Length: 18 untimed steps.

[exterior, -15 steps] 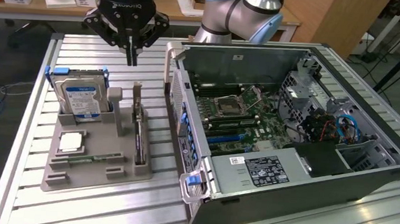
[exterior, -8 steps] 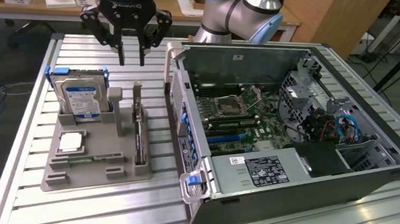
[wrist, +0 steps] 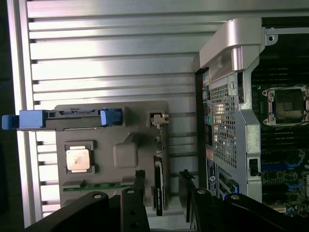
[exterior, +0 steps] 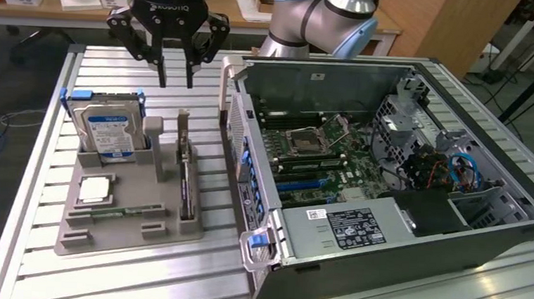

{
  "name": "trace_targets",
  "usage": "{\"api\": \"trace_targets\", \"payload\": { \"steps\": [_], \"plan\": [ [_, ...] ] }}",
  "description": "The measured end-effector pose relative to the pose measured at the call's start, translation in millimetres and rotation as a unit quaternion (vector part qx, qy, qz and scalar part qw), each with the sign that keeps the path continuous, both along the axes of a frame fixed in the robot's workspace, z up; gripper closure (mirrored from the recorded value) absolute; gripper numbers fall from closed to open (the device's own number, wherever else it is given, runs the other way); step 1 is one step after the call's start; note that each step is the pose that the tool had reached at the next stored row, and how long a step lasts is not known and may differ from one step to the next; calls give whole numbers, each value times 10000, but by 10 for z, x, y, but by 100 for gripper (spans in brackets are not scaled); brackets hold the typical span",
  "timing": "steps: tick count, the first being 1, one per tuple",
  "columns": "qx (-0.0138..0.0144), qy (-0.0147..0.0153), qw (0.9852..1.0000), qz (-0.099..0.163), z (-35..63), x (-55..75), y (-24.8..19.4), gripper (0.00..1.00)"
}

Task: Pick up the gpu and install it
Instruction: 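Pick up the gpu and move the gpu toward the slot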

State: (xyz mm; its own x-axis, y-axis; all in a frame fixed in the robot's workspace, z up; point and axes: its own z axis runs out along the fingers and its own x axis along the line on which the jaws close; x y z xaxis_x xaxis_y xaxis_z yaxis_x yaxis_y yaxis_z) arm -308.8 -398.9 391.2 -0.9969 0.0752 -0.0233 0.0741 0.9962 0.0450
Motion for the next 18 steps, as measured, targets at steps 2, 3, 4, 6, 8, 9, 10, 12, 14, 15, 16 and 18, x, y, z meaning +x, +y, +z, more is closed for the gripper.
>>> {"api": "trace_targets", "payload": {
  "steps": [2, 3, 4, 6, 8, 9, 10, 12, 14, 15, 16, 18],
  "plan": [
    [0, 0, 10000, 0, -6, 0, 0, 59],
    [0, 0, 10000, 0, -10, 0, 0, 59],
    [0, 0, 10000, 0, -15, 0, 0, 59],
    [0, 0, 10000, 0, -26, 0, 0, 59],
    [0, 0, 10000, 0, -38, 0, 0, 59],
    [0, 0, 10000, 0, -43, 0, 0, 59],
    [0, 0, 10000, 0, -47, 0, 0, 59],
    [0, 0, 10000, 0, -53, 0, 0, 59],
    [1, 0, 10000, 0, -60, 0, 0, 59],
    [1, 0, 10000, 0, -63, 0, 0, 59],
    [0, 0, 10000, 0, -66, 0, 0, 59],
    [0, 0, 10000, 0, -75, 0, 0, 59]
  ]
}}
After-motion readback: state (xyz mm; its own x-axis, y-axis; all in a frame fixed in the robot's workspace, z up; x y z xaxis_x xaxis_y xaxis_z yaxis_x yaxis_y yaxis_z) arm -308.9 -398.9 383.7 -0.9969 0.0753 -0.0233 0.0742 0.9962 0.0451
